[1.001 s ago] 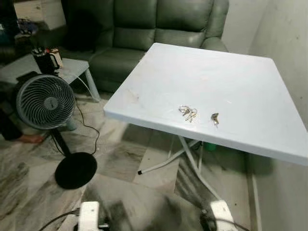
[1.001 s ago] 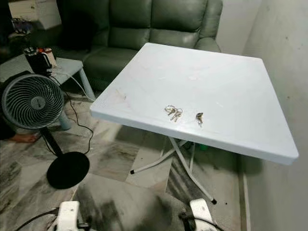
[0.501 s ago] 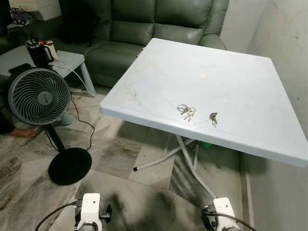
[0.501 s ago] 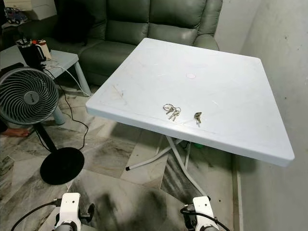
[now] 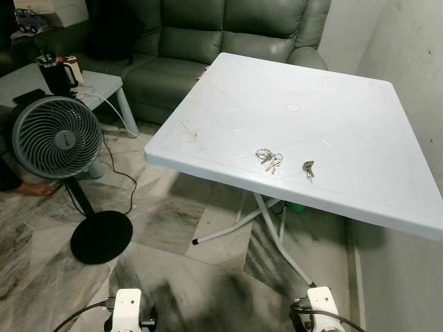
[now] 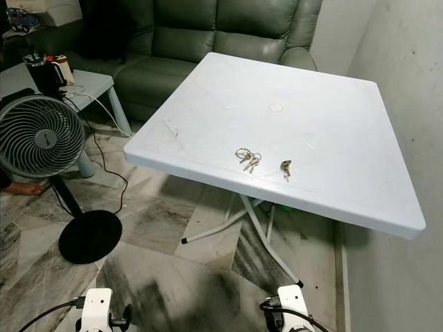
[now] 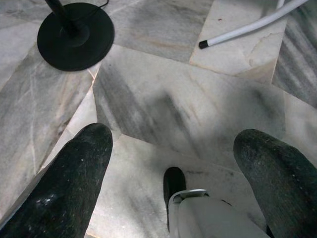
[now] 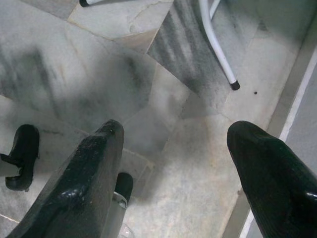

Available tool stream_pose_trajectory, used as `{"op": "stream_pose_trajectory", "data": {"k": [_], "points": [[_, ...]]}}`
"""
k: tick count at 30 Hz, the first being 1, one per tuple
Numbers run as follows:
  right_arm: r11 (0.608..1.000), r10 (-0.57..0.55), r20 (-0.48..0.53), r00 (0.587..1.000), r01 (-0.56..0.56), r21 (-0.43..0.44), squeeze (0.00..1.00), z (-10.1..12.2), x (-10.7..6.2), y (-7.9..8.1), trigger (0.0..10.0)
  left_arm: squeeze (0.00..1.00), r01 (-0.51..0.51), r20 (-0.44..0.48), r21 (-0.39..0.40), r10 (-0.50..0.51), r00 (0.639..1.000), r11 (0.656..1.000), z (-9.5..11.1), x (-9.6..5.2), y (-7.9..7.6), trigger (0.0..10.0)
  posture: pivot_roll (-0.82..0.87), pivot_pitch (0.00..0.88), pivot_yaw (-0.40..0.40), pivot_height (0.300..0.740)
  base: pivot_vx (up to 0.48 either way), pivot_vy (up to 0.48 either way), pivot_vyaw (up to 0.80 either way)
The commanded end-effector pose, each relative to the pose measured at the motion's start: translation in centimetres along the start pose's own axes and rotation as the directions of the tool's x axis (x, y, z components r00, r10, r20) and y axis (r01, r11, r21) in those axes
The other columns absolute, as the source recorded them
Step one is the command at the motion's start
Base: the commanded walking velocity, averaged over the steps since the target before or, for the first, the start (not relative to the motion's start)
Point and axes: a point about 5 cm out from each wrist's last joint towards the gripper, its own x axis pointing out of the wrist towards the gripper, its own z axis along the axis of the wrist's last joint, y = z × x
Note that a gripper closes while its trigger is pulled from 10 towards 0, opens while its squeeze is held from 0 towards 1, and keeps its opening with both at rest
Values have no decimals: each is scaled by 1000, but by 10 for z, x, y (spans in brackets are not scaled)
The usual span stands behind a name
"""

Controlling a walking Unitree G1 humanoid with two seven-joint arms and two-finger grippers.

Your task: Hang keys on a hook

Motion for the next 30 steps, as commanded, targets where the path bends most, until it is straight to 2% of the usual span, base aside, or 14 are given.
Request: {"op": "stream_pose_trajectory", "data": {"k": [1, 2, 3, 4, 6, 9, 10, 12, 13, 18, 25, 26, 30], "points": [[1000, 0, 90, 996, -1, 13, 0, 19, 4, 0, 10000, 0, 28, 124, -1, -28, 992, 1000, 24, 6, -5, 10000, -7, 54, -34, 740, 0, 0, 0], [1000, 8, 167, 986, -13, 25, 0, 36, 6, 1, 10000, 0, 48, 223, -9, -45, 974, 999, 44, 9, -10, 10000, -7, 54, -34, 740, 0, 0, 0], [999, 17, 266, 964, -28, 36, 0, 58, 8, 2, 10000, 0, 69, 341, -11, -61, 938, 998, 69, 11, -14, 10000, -7, 54, -34, 740, 0, 0, 0], [999, 19, 283, 959, -30, 37, 0, 62, 9, 3, 10000, 0, 70, 358, -8, -62, 932, 998, 73, 11, -14, 10000, -6, 55, -34, 740, 0, 0, 0], [998, 34, 372, 928, -48, 28, 0, 86, 10, 5, 10000, 0, 66, 445, -14, -53, 894, 998, 94, 10, -13, 10000, -6, 57, -33, 740, 0, 0, 0], [995, 40, 542, 840, -80, 51, 0, 128, 5, 4, 10000, 0, 93, 596, -49, -46, 802, 994, 130, 2, -9, 10000, -7, 59, -33, 740, 0, 0, 0], [995, 40, 542, 840, -80, 51, 0, 128, 5, 4, 10000, 0, 93, 596, -49, -46, 802, 994, 130, 2, -9, 10000, -7, 59, -33, 740, 0, 0, 0], [995, 37, 644, 764, -89, 48, 0, 155, -1, 4, 10000, 0, 103, 688, -57, -36, 725, 993, 155, -10, -4, 10000, -7, 61, -30, 740, 0, 0, 0], [995, 37, 644, 764, -89, 48, 0, 155, -1, 4, 10000, 0, 103, 688, -57, -36, 725, 993, 155, -10, -4, 10000, -7, 61, -30, 740, 0, 0, 0], [992, 88, 743, 663, -122, -8, 0, 176, -14, 10, 10000, 0, 108, 766, -46, -34, 642, 993, 173, -33, 4, 10000, -3, 63, -32, 740, 0, 0, 0], [988, 119, 797, 592, -149, -37, 0, 188, -27, 16, 10000, 0, 86, 766, -67, -4, 643, 994, 174, -47, 12, 10000, 1, 61, -33, 740, 0, 0, 0], [987, 119, 812, 572, -157, -35, 0, 194, -31, 16, 10000, 0, 83, 770, -66, -3, 638, 994, 176, -52, 12, 10000, 1, 61, -33, 740, 0, 0, 0], [986, 128, 829, 545, -159, -48, 0, 202, -37, 18, 10000, 0, 83, 774, -52, -12, 633, 995, 181, -59, 9, 10000, 2, 57, -32, 740, 0, 0, 0]]}}
